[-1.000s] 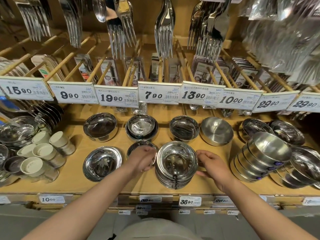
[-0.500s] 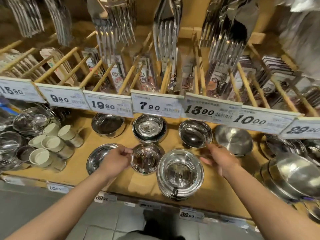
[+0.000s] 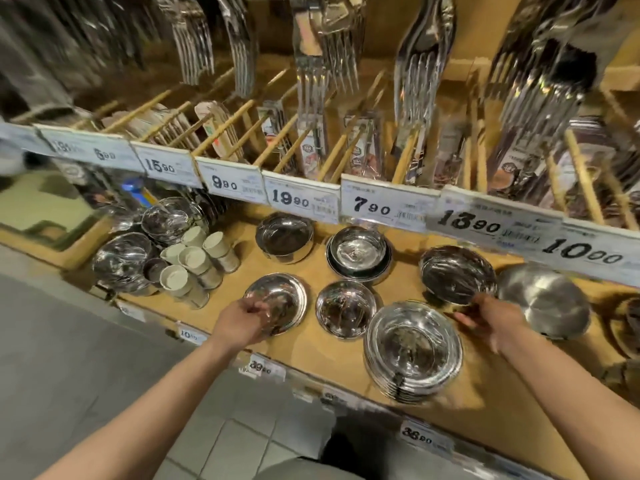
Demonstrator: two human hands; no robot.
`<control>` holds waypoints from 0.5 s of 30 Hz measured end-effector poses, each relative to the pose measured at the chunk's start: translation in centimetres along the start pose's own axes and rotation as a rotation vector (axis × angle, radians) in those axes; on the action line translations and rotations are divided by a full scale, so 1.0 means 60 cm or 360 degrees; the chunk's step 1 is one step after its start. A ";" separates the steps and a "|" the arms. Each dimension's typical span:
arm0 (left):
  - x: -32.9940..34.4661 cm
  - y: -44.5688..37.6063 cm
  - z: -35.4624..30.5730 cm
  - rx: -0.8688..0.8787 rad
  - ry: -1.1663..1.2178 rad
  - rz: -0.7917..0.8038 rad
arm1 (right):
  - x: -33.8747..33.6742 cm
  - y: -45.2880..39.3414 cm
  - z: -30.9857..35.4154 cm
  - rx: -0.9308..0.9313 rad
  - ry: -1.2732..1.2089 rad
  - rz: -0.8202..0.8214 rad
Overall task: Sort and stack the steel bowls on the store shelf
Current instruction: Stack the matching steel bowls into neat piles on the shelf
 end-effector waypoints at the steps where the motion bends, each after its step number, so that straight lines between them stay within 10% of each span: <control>1: -0.004 0.000 0.010 -0.0034 -0.0012 -0.0020 | -0.005 0.010 0.006 -0.0026 0.0006 0.0001; 15: 0.018 0.058 0.060 -0.0072 -0.0019 -0.0065 | -0.055 0.216 0.078 -0.0262 -0.0061 0.0181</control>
Point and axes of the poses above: each hand's wrist, its own y-axis away from the middle knuckle, its own x-axis out of the palm, z = x × y, the point moved 7 cm from there along -y, towards the middle knuckle, and after that the axes turned 7 degrees about -y, right-handed, at the moved point
